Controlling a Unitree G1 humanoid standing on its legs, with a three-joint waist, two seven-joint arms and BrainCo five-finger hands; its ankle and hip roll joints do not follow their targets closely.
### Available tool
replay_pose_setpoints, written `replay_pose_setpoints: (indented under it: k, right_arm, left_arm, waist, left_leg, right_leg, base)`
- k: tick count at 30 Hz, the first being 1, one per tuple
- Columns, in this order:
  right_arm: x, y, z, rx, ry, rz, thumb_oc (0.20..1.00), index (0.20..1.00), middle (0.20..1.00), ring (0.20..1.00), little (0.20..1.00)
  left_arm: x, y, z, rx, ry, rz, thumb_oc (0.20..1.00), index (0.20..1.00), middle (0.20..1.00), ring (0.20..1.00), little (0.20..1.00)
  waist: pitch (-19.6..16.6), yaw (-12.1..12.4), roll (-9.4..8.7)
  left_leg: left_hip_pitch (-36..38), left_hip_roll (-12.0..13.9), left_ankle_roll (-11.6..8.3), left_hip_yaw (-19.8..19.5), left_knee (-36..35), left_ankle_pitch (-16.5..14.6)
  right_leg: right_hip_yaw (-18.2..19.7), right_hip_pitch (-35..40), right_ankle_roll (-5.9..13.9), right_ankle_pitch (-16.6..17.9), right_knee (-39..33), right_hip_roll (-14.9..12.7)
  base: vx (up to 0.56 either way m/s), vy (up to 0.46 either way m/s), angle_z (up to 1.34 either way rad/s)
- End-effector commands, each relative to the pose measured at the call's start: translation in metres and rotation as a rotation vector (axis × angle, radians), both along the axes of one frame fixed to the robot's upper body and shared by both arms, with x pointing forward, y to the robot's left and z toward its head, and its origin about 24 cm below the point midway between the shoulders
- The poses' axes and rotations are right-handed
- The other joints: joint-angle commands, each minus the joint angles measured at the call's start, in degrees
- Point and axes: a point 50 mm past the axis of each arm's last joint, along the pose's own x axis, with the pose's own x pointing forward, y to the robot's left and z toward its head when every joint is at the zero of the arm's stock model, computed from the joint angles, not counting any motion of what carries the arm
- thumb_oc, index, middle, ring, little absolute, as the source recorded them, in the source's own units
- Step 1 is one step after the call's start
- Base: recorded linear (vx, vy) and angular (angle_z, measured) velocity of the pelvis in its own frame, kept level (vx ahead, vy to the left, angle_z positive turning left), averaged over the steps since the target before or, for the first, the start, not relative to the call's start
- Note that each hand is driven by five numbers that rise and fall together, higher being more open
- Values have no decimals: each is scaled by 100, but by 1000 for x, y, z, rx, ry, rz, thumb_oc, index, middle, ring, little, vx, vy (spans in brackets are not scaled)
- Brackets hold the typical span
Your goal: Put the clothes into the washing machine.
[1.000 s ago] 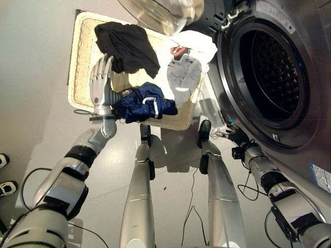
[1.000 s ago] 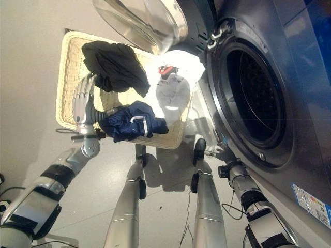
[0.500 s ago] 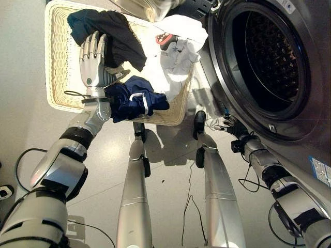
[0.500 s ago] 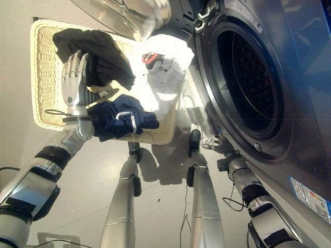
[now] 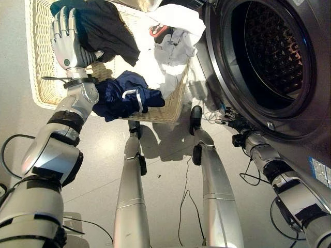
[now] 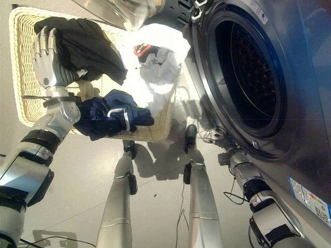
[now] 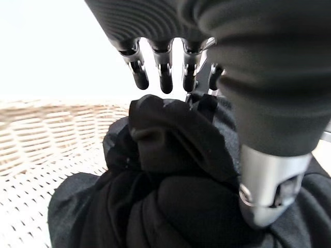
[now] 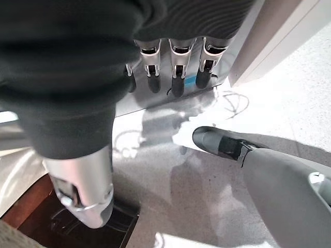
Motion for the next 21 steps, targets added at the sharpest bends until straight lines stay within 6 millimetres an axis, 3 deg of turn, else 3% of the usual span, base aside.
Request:
replay_pose_setpoints:
  k: [1, 21]
  right_arm:
    - [-3, -1, 1, 5, -23, 11, 1000, 1000, 1000, 1000, 1000]
    - [2, -3, 17, -15, -72, 32, 1000, 1000, 1000, 1000, 1000]
  left_arm:
    - [-9, 20, 26, -40, -68, 69, 1000, 1000, 1000, 1000, 1000]
    - [11, 7, 20, 36, 305, -16, 1000, 1000, 1000, 1000, 1000]
  waist:
    - [-121, 124, -167]
    - [-121, 9, -200]
  left_leg:
    - [-267, -352, 231, -153, 612, -317]
    - [-447, -353, 262, -86, 552, -301]
  right_leg:
    - [35, 185, 395, 321, -345, 347]
    - [84, -12, 439, 430, -470, 401]
  base:
    - [0, 0, 0]
    - [0, 7, 0]
